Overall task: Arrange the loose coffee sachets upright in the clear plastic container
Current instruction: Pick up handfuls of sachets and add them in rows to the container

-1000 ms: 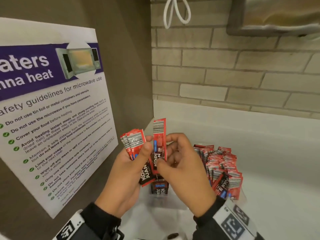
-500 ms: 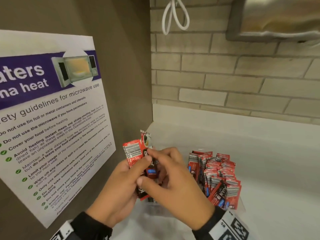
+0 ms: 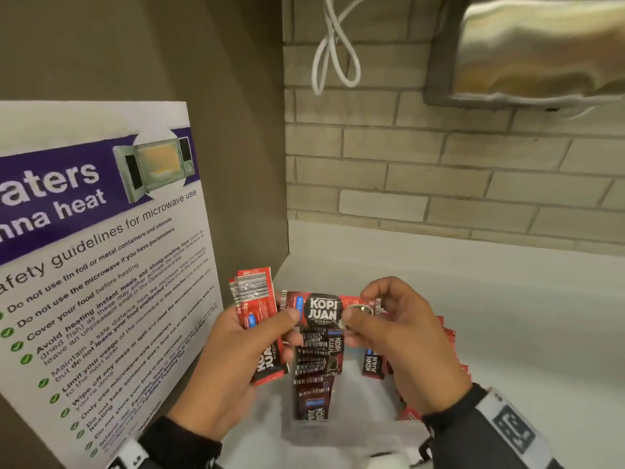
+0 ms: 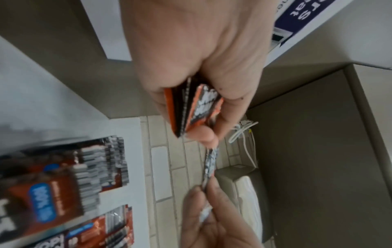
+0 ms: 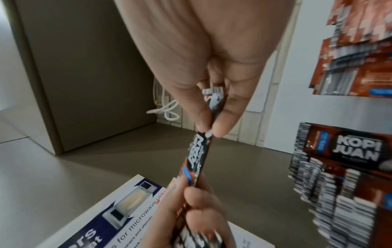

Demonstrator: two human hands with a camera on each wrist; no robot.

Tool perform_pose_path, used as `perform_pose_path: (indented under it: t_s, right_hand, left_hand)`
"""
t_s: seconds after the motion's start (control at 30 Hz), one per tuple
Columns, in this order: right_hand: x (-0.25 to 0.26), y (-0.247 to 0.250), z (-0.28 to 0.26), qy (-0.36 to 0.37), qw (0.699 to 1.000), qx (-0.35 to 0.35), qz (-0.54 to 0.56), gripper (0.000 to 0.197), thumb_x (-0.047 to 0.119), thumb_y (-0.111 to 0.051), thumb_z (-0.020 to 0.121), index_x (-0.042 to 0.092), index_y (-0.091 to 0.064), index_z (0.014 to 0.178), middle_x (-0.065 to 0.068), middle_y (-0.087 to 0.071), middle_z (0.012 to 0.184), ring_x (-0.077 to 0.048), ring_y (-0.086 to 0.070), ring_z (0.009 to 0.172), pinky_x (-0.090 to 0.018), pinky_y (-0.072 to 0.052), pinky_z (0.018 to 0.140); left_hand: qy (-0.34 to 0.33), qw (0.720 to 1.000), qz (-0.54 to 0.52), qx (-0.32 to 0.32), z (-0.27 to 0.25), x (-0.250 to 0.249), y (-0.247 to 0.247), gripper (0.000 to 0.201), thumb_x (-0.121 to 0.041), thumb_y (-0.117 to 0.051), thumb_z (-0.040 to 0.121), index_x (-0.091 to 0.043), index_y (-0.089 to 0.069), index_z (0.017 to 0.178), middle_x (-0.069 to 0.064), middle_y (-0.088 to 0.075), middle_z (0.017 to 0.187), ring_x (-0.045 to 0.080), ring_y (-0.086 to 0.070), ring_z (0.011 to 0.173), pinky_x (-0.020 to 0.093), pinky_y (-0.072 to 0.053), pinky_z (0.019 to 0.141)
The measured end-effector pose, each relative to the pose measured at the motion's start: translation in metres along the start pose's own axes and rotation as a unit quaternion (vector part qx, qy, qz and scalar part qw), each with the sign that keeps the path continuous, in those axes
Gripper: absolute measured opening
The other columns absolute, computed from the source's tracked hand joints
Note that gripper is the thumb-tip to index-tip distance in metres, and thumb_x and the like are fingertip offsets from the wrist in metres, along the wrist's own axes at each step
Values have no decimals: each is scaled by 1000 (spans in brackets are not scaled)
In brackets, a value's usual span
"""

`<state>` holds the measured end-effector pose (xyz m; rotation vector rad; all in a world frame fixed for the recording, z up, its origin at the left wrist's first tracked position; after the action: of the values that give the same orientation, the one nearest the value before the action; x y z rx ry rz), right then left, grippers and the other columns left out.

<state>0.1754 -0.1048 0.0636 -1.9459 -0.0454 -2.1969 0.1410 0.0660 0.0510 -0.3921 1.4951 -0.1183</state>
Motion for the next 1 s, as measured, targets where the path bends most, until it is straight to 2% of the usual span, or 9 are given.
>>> perform_pose_path:
  t_s: [0.07,0.13,0.23,0.33,0.4,0.47,0.67,0.87,1.0]
  right_hand:
    - [-5,-4,-3,-13,999,7,-34,19,-3,-69,77,7,-53,81,-12,-61,80,-22,-60,58,-29,-52,53]
    - [1,-12,-5,13,986,28,-165,17,7,-72,76,14,-58,80,-6,-64,83,-26,-60,66,-27,-47,56]
    - [29,-24,-2,82,950,44,-299,15,19,-72,78,28,-62,86,8,-63,89,-11,-58,75,-20,-43,63]
    - [54,-37,4,128,929,82,-339,19,11,-70,79,28,-63,86,9,-61,77,-6,-54,66,-20,-45,62]
    - [62,-27,14,130,920,55,-364,19,6,-70,78,24,-62,82,7,-59,74,-9,-53,62,-20,-44,62]
    - [58,-8,23,116,904,7,-412,20,4,-69,78,23,-61,80,3,-62,77,-13,-57,65,-22,-46,63]
    - [-1,13,34,-21,870,-1,-492,19,-3,-61,80,16,-60,75,1,-60,70,-18,-60,69,-28,-54,72]
    - [-31,0,50,-52,830,21,-554,15,-2,-57,81,10,-65,84,-6,-65,90,-16,-56,80,-23,-44,69]
    - [-39,-5,58,-42,820,28,-570,16,-3,-52,83,2,-65,91,-13,-66,98,-25,-62,91,-30,-51,74]
  left_hand:
    - [-21,1000,-11,-18,7,-5,1,12,-8,-68,74,-10,-63,84,12,-58,55,14,-50,41,20,-42,38]
    - [-42,999,15,-17,13,-9,2,6,-9,-68,77,-13,-67,82,12,-58,55,14,-51,43,20,-43,40]
    - [-64,993,90,29,18,-15,-5,4,-15,-72,77,-18,-72,79,10,-61,55,14,-54,46,21,-45,45]
    - [-55,991,95,80,17,-15,-19,14,-28,-74,66,-20,-73,78,7,-61,56,12,-54,47,21,-46,46]
    - [-56,995,61,61,20,-18,-17,27,-39,-72,61,-18,-71,79,4,-60,58,13,-51,47,22,-44,44]
    - [-56,998,3,25,25,-22,-7,44,-47,-67,63,-10,-67,86,1,-59,62,12,-49,46,21,-42,41]
    - [-35,995,-84,40,24,-20,5,44,-50,-55,75,-9,-63,87,2,-54,61,9,-43,42,18,-38,38]
    - [-20,995,-89,47,14,-13,7,44,-48,-56,75,-7,-60,89,2,-52,61,10,-42,44,18,-37,38]
    - [-25,996,-88,15,7,-9,14,40,-44,-56,76,-7,-60,89,3,-51,62,10,-42,44,18,-37,38]
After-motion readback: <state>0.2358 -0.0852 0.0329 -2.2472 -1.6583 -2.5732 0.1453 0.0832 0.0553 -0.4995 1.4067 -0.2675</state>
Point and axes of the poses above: each hand's wrist, its own z-axis towards the middle knuckle, its own y-axis out of the back of the hand, x = y × z, the point moved 8 cm from there along z, towards the middle knuckle
